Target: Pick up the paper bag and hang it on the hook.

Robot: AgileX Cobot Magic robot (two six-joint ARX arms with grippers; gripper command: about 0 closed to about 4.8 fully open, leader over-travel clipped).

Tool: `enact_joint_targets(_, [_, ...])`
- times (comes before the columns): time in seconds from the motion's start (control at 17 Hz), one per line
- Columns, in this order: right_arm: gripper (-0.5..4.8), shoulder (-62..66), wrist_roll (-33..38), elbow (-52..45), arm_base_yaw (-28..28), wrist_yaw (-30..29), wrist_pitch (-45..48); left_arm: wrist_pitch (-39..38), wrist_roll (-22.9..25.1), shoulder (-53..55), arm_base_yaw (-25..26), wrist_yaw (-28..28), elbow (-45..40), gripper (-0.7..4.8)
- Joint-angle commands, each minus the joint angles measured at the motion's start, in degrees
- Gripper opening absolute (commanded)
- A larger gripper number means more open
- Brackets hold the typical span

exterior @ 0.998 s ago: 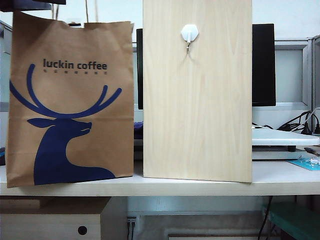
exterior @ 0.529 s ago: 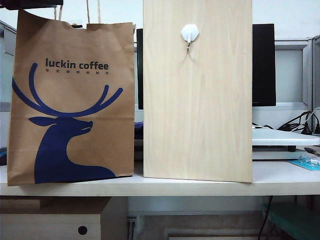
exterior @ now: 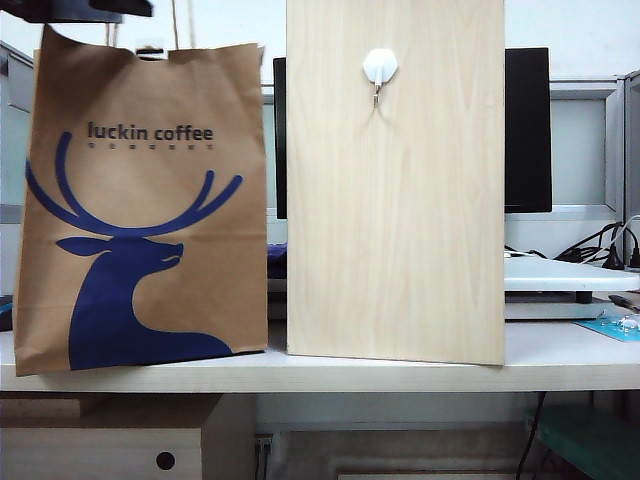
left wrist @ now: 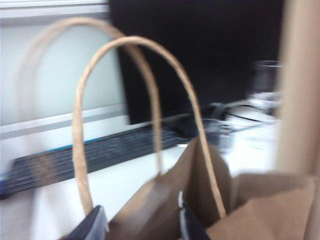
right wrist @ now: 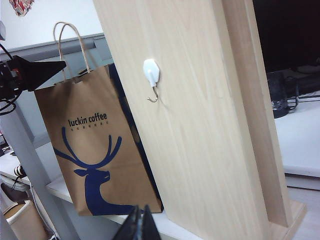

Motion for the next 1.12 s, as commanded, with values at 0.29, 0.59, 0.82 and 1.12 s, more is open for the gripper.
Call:
enact_joint_targets(0.29, [0.00,0.00,0.15,-0.37,-0.02,0.17,0.90,-6.88,-0.11,-6.78,-0.59,-0.24,0.24,2.06])
enact_joint_targets(0.59, [0.00,0.00,0.15,-0.37,0.00,2.03,0.92,-10.82,-3.23,-8.55,-0.59,-0.94,0.20,2.05])
enact_joint_targets(0.82, [0.00,0.00,0.15,-0.37,0.00,2.08,0.85,-8.76,-3.13,-7.06,-0.59,-5.84,0.20,2.05])
enact_joint_targets(1.12, [0.00,0.00,0.17,-0.37,0.00,2.64,0.79,-5.57,-3.37,-0.74,-0.59,-4.33,0.22,1.56])
